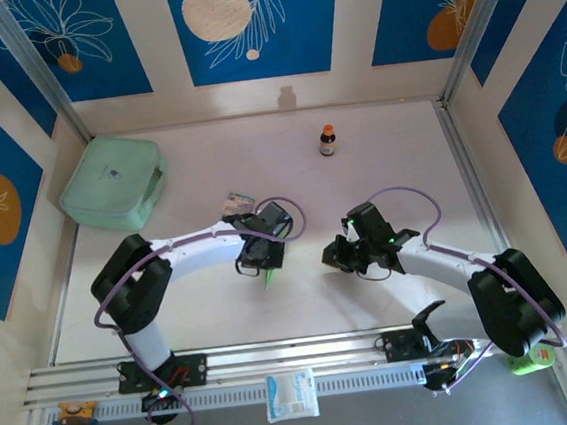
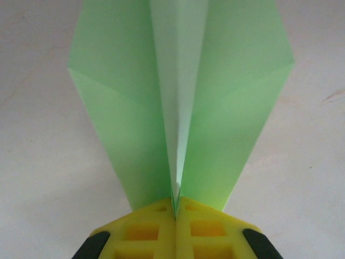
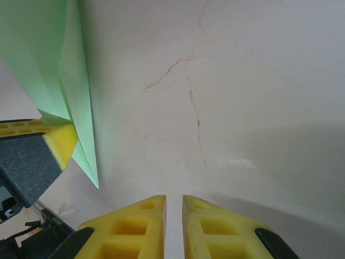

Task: Fold a paper plane with a square sheet of paper (pick it up from the middle)
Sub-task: Turn over a paper plane at the center of the table.

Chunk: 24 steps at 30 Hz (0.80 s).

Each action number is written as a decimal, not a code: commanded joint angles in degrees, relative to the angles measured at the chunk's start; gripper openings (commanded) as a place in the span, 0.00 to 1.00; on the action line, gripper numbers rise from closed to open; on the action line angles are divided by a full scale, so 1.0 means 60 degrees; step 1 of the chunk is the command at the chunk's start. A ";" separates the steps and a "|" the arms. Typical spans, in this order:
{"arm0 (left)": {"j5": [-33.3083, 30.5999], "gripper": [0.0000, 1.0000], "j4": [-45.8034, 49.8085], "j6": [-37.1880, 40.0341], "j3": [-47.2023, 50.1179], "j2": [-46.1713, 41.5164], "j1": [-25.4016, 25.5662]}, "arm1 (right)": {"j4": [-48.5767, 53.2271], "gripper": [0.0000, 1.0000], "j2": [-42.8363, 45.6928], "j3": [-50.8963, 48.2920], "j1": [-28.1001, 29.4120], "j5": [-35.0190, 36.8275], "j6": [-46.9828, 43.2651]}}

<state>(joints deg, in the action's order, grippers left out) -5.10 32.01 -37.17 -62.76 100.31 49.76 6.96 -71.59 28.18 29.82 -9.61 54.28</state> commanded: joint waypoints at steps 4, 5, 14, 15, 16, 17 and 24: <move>-0.0092 0.14 0.0290 -0.0063 -0.0280 0.0243 0.0087 | 0.0001 0.16 -0.0116 0.0181 0.0070 -0.0098 0.0018; -0.0076 0.15 0.0291 -0.0041 -0.0287 0.0270 0.0087 | -0.0016 0.16 -0.0117 0.0173 0.0070 -0.0101 0.0018; -0.0014 0.17 0.0356 0.0136 -0.0422 0.0474 0.0105 | -0.0039 0.16 -0.0218 0.0201 0.0068 -0.0127 -0.0004; -0.0021 0.18 0.0376 0.0137 -0.0436 0.0514 0.0101 | -0.0037 0.16 -0.0234 0.0202 0.0068 -0.0142 -0.0001; -0.0041 0.18 0.0406 0.0152 -0.0460 0.0547 0.0107 | -0.0040 0.16 -0.0242 0.0221 0.0068 -0.0142 0.0005; -0.0043 0.18 0.0422 0.0174 -0.0464 0.0586 0.0103 | -0.0047 0.16 -0.0250 0.0212 0.0068 -0.0157 -0.0012; -0.0058 0.18 0.0473 0.0247 -0.0520 0.0836 0.0103 | -0.0083 0.16 -0.0326 0.0222 0.0068 -0.0171 -0.0005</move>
<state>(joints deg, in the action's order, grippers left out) -5.04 32.62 -36.93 -64.47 103.96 49.82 6.83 -73.06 28.27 30.00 -9.63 54.28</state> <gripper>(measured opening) 0.183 0.161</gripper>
